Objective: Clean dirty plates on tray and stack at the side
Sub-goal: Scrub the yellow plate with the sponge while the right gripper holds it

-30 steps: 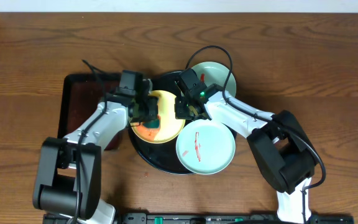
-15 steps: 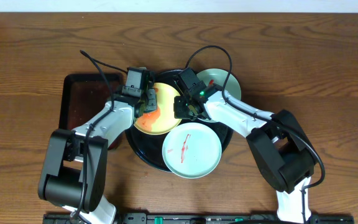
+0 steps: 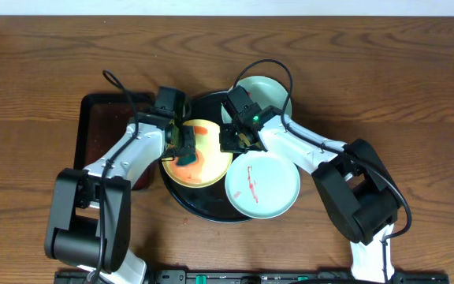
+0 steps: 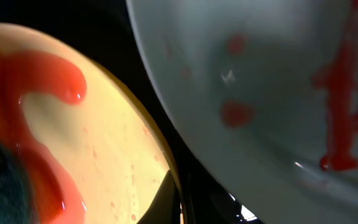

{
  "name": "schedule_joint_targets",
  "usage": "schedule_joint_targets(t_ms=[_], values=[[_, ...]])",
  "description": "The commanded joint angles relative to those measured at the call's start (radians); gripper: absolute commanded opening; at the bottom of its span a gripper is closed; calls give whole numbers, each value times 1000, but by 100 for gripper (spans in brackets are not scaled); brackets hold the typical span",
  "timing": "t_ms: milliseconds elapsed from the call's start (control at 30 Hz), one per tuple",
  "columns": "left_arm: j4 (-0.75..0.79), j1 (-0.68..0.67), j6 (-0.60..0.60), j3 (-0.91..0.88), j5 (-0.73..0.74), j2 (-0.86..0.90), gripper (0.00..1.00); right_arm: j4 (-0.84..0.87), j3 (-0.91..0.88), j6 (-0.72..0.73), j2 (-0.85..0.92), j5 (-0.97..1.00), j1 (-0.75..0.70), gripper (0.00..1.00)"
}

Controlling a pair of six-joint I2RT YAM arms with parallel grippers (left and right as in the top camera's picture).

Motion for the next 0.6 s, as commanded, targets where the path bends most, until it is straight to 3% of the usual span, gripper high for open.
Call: schedule_joint_targets(t_ms=[0, 233, 400, 567], values=[[-53, -4, 48, -58, 190, 53, 7, -23, -12, 0, 41, -19, 14, 1], [-39, -4, 182, 13, 280, 53, 7, -37, -12, -8, 41, -19, 14, 1], [-37, -1, 203, 90, 273, 53, 8, -46, -12, -8, 41, -19, 14, 1], [-11, 5, 201, 130, 130, 53, 7, -50, -12, -8, 41, -19, 14, 1]])
